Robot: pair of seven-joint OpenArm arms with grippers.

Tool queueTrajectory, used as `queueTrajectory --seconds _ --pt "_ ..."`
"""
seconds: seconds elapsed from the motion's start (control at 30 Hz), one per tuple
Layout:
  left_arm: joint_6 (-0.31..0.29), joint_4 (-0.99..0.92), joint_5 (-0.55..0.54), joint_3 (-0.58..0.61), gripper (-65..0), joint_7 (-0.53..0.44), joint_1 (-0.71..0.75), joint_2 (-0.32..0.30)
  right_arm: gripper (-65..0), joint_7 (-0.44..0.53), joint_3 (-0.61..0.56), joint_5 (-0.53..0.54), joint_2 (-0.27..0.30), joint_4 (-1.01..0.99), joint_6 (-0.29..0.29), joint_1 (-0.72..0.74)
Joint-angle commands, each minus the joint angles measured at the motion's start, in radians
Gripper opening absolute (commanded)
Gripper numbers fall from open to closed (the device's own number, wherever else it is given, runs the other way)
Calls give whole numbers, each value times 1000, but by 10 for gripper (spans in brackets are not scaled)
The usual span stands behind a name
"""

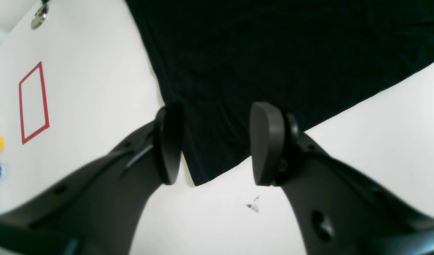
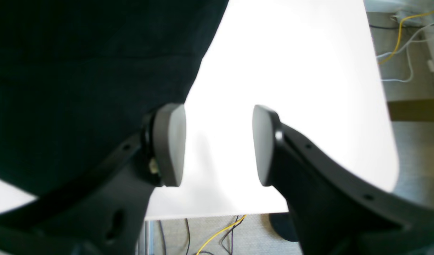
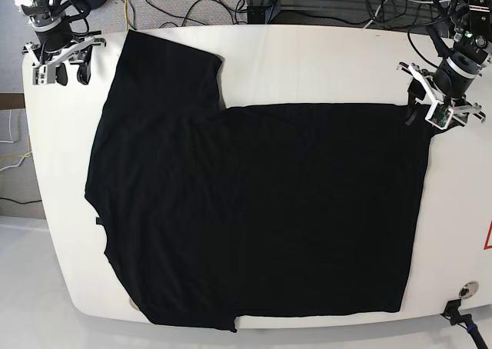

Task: Fold the T-shirt properly
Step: 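Lower both grippers toward the shirt's shoulder corners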

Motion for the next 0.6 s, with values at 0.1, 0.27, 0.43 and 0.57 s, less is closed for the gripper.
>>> queueTrajectory --seconds 0.1,0.27,0.43,0.57 --pt "-12 7 -5 14 -325 -13 -15 -20 -367 20 8 16 6 11 2 -1" --pt "-17 5 -1 23 -312 -16 -13 -22 -366 17 5 20 0 10 3 4" --pt "-21 -9 2 28 -310 -14 -8 -20 -366 17 4 17 -4 11 2 4" --pt "-22 -27 -2 25 -310 -15 -10 -17 -367 13 2 19 -5 10 0 6"
